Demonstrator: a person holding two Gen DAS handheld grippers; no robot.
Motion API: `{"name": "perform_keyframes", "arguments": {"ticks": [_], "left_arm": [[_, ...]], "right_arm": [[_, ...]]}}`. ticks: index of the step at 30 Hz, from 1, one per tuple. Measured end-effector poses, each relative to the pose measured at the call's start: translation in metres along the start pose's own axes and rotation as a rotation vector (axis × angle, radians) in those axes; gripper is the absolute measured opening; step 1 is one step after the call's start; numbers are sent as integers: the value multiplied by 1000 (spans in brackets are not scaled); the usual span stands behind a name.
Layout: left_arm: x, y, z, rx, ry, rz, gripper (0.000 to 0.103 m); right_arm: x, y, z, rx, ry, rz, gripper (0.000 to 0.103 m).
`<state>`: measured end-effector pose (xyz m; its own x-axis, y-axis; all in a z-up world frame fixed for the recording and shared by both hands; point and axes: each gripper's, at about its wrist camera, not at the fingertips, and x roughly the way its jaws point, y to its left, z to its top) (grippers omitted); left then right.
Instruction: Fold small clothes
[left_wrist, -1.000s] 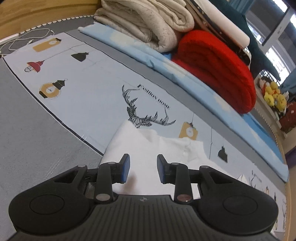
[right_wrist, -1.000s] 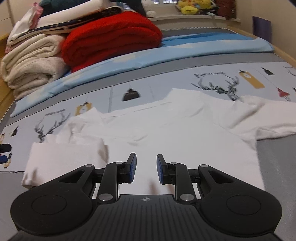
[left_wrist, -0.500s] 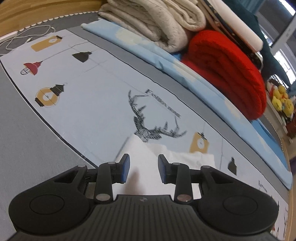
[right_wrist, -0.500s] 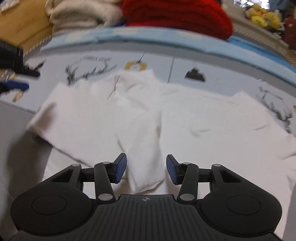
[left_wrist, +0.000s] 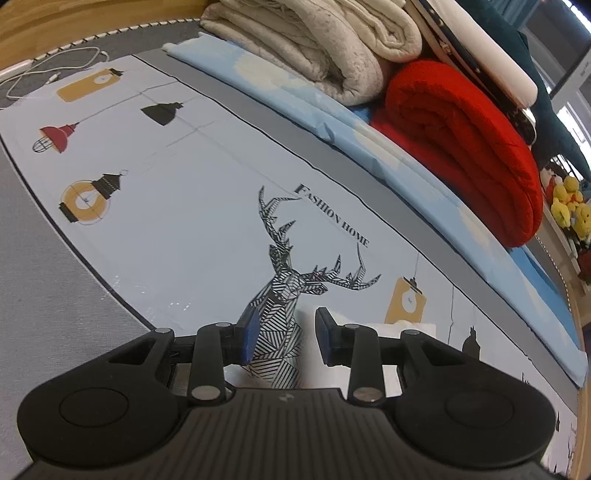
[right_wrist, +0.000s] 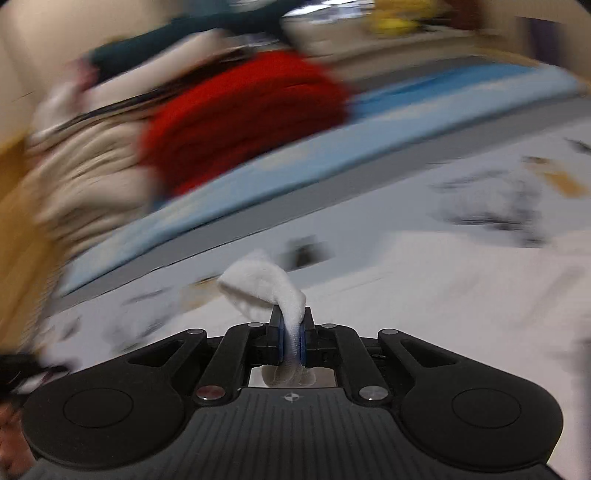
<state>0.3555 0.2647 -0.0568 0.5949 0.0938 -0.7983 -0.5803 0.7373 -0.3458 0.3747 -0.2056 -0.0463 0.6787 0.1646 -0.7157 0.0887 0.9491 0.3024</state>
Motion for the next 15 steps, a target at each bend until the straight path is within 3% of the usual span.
{"name": "perform_keyframes", "arguments": {"ticks": [2,4,6,9,15], "left_arm": [[4,-2,-1,13,10,1,37],[7,-4,-2,18,21,1,37],[11,-8,-5,32,37,-6,37],[15,-19,-13,77,77,-39,41],[20,-35,-29,151,130,-85,42]], "right_arm": [[17,-33,2,86,84,-131,12],[25,-66,0,229,142,-176,16],[25,-84,2,315,149,-148,25],[22,-91,5,332,126,-116,45],[38,-76,1,258,217,-89,58]]}}
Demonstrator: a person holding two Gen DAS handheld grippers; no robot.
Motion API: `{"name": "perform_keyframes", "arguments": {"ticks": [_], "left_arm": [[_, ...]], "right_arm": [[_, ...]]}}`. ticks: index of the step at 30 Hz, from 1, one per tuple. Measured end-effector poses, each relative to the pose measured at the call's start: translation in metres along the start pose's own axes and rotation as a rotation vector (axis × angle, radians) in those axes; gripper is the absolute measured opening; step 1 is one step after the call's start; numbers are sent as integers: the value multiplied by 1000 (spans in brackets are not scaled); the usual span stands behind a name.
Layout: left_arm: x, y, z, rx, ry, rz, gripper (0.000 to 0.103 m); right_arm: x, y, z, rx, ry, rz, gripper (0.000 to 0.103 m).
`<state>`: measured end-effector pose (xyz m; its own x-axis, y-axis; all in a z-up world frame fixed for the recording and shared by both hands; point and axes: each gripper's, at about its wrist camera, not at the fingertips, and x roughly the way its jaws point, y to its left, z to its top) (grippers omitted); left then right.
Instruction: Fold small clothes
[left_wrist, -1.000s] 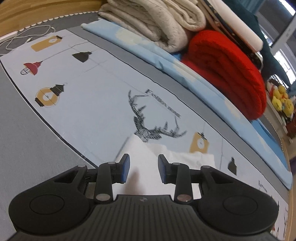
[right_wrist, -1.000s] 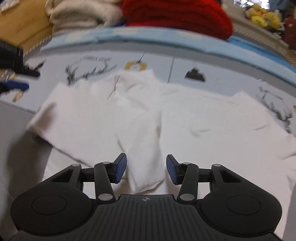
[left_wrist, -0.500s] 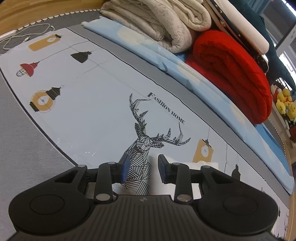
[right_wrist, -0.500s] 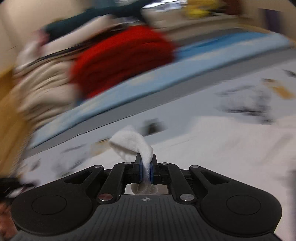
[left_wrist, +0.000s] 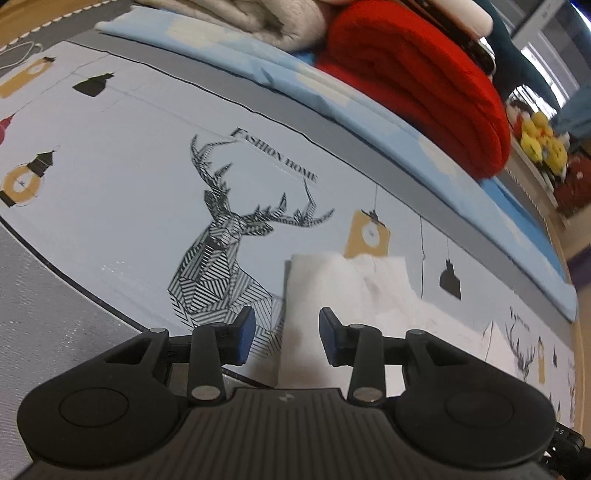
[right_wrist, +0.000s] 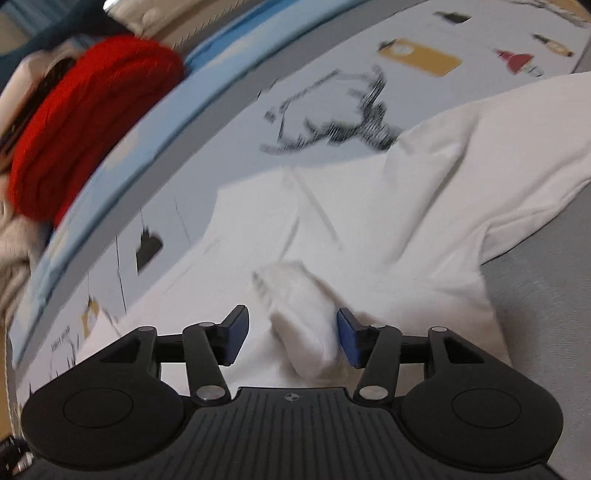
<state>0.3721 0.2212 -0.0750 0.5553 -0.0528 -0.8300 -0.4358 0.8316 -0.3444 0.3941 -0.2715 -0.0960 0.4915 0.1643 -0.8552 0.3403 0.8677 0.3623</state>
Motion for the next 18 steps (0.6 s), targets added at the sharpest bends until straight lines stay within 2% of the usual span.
{"name": "perform_keyframes", "arguments": {"ticks": [6,8,9,10,12,15,18], "left_arm": [[1,-3,-2,9,9,-3,42],[0,-3,-2,12,10,-4,42],[-1,-3,-2,16,12,-6,42],[-1,-4,-2,21,13,-8,42],[0,-6,-3,35,19,-12,42],[1,-11,-6,69,33,-23,43],[4,-19,-11,125,58,-35,49]], "right_arm": [[14,22,-16,-264,56,-135,59],[13,22,-19,-318,38,-183,54],[12,20,-18,-323,19,-210,48],[8,16,-14,-302,-7,-224,39],[-7,-1,-2,-190,-80,-179,8],[-31,-22,12,-56,-180,-95,6],[-37,-35,18,-10,-209,-120,6]]}}
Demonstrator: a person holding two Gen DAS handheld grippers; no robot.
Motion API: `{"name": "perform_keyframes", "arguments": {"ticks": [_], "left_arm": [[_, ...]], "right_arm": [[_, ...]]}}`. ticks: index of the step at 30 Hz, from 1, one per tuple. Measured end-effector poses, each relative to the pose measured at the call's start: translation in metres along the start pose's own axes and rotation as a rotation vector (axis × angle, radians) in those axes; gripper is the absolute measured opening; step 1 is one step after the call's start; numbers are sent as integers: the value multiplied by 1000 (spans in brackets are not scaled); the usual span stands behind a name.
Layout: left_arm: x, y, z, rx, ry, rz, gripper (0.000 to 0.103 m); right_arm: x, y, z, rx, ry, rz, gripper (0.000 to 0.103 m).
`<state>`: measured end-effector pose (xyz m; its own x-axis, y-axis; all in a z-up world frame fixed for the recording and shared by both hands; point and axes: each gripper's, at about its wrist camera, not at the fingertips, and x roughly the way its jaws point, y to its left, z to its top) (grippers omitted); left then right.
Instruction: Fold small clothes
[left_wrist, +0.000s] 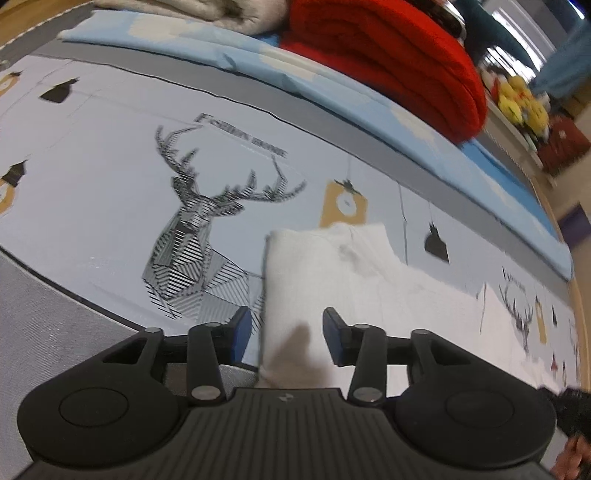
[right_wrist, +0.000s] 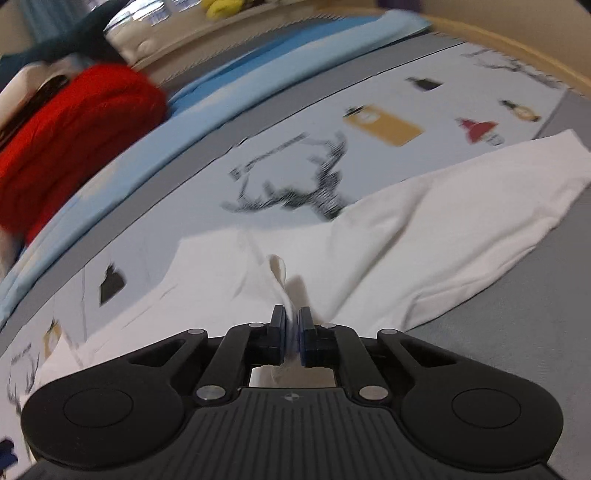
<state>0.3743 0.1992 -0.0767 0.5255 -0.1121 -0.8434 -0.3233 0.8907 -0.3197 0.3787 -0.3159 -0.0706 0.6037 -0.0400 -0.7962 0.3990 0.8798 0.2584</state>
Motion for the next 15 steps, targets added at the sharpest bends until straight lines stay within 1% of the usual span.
{"name": "perform_keyframes", "arguments": {"ticks": [2,4,6,7,9,11,13,14,15], "left_arm": [[3,-6,-3,40,16,-8,49],[5,-10,-6,67,28,-16,49],[9,-13,-9,90,44,-21,49],[12,-14,-11,104,56,-19,49],[18,-18,-15,140,84,-7,49],[22,-19,-19,174,104,9,49],[24,-21,-22,202,120,26,49],[26,-21,-23,221,130,38,49],[27,-22,-25,241,137,49,49]], "right_arm": [[6,-10,0,61,24,13,6],[5,-13,0,85,21,17,6],[-7,-9,-1,82,-47,33,4],[-16,-5,1,62,-99,42,4],[-23,-3,5,58,-166,40,4],[-21,-8,8,69,-184,9,4],[-13,-13,10,82,-162,-58,5],[-10,-16,11,95,-150,-93,7],[-11,-18,9,102,-154,-115,8]]}}
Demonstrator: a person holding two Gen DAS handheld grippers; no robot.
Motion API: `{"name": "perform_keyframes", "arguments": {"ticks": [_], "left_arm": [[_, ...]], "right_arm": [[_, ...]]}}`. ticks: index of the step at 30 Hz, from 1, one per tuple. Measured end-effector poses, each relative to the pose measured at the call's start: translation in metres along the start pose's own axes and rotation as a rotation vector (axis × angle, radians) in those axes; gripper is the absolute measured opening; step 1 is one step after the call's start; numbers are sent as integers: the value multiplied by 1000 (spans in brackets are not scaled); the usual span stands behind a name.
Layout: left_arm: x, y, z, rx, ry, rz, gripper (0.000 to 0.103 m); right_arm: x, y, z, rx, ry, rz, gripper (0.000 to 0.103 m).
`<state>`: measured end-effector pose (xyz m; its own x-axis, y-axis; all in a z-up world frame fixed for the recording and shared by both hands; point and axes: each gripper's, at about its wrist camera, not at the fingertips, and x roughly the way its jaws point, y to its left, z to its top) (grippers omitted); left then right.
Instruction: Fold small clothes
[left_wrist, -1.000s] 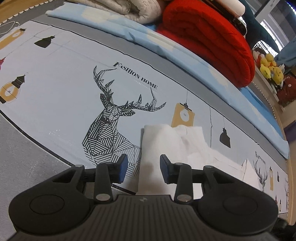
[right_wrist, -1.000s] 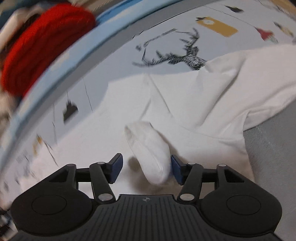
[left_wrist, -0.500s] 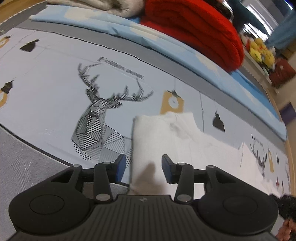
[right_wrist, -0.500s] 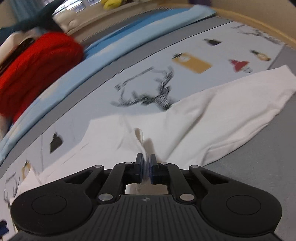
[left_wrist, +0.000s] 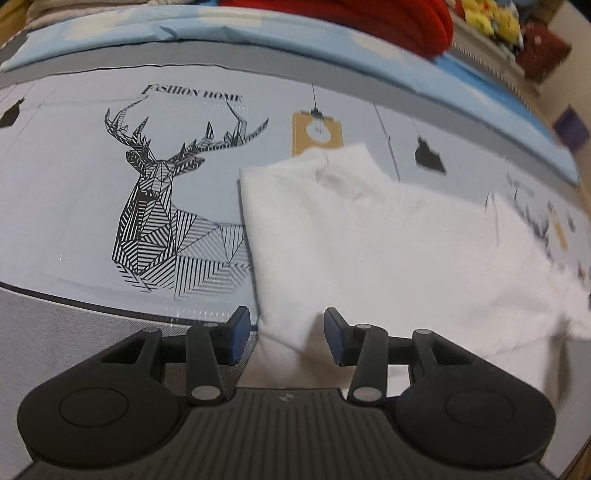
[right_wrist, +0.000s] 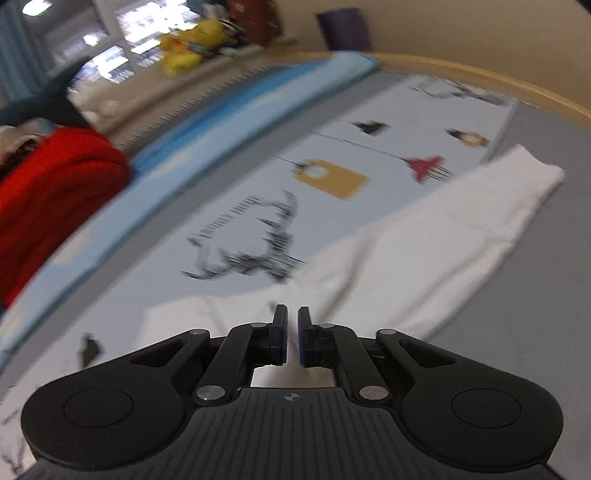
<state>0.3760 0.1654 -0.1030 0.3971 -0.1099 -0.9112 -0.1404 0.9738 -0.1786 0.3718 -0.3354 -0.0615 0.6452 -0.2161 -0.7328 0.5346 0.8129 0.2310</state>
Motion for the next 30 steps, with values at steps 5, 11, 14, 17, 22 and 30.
{"name": "perform_keyframes", "arguments": {"ticks": [5,11,14,17,22,30], "left_arm": [[11,-5,-12,138,52,102,49],[4,-22,-16,293,-2,213,62],[-14,-21,-7,182,-67,38,62],[-5,-17,-8,132,-31,-9,62],[16,-11,-16,198,35,121,39],[13,-15,-14,173,24,66,36]], "right_arm": [[-12,10,1,-59,-49,92,19],[27,14,-17,-44,273,183,37],[43,9,-29,-88,354,70,37],[44,6,-27,-65,350,72,37],[37,9,-30,-78,332,58,37],[33,19,-28,-147,280,51,45]]}}
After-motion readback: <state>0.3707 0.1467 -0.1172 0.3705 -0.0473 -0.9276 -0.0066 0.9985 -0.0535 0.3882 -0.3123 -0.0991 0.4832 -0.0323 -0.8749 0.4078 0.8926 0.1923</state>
